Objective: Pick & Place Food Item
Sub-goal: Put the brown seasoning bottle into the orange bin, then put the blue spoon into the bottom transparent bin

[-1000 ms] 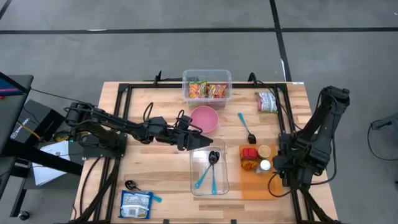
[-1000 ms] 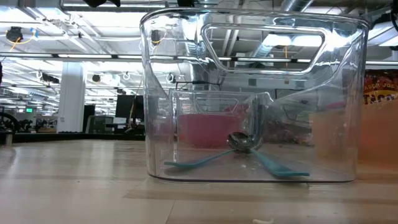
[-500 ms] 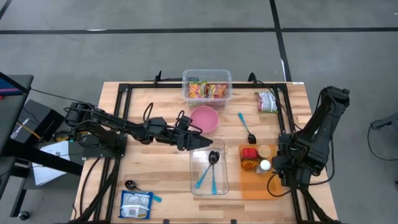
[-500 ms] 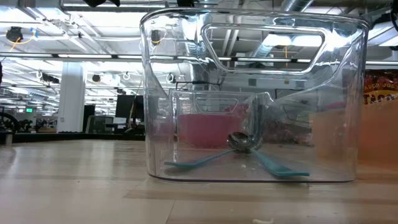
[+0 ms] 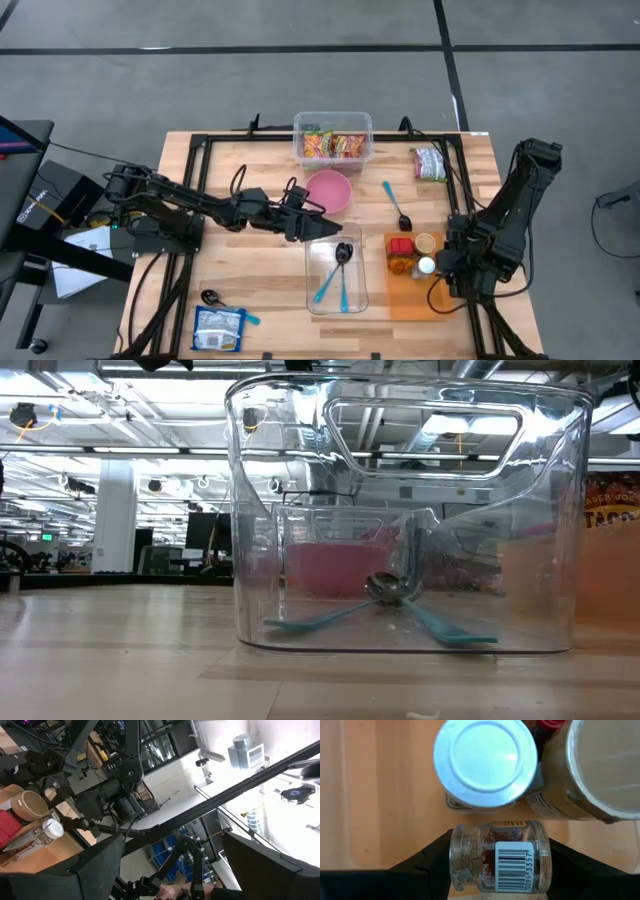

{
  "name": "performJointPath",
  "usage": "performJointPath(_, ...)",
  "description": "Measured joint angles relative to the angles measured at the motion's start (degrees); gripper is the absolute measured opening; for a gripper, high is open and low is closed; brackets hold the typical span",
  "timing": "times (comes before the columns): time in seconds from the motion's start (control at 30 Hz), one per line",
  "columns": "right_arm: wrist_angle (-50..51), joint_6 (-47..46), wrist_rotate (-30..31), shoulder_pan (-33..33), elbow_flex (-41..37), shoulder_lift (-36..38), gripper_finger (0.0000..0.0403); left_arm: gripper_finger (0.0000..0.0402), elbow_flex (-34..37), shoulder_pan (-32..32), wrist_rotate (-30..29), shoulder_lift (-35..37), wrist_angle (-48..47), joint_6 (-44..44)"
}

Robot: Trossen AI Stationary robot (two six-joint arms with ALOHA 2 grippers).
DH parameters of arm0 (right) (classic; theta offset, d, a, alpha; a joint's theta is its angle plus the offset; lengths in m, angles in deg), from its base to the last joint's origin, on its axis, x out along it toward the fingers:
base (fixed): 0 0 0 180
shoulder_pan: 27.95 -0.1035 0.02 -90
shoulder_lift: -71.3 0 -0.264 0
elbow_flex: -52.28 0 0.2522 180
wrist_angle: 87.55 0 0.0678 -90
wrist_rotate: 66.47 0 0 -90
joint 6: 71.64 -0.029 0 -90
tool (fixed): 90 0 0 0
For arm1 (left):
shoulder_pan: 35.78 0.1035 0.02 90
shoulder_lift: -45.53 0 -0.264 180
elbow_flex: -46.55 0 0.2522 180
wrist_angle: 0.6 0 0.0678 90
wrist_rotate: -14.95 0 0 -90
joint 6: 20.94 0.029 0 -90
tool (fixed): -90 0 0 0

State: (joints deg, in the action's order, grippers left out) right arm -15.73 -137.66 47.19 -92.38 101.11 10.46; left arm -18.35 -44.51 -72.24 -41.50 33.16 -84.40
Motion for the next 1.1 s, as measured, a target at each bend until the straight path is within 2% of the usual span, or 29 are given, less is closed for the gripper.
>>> performJointPath(0.5, -0.11, -0.09, 0.37, 0.00, -0.03, 0.00, 0.0237, 0.0337, 0.00, 0.00, 0.00, 0.00, 0.00, 0.00)
performJointPath(0.8, 0.17, -1.97, 1.95, 0.00, -0.03, 0.00, 0.0263, 0.0337, 0.00, 0.00, 0.02, 0.00, 0.00, -0.01)
performJointPath(1.1, 2.66, -2.38, 1.92, 0.01, -0.03, 0.00, 0.0266, 0.0337, 0.00, 0.00, 0.02, 0.00, 0.00, 0.00)
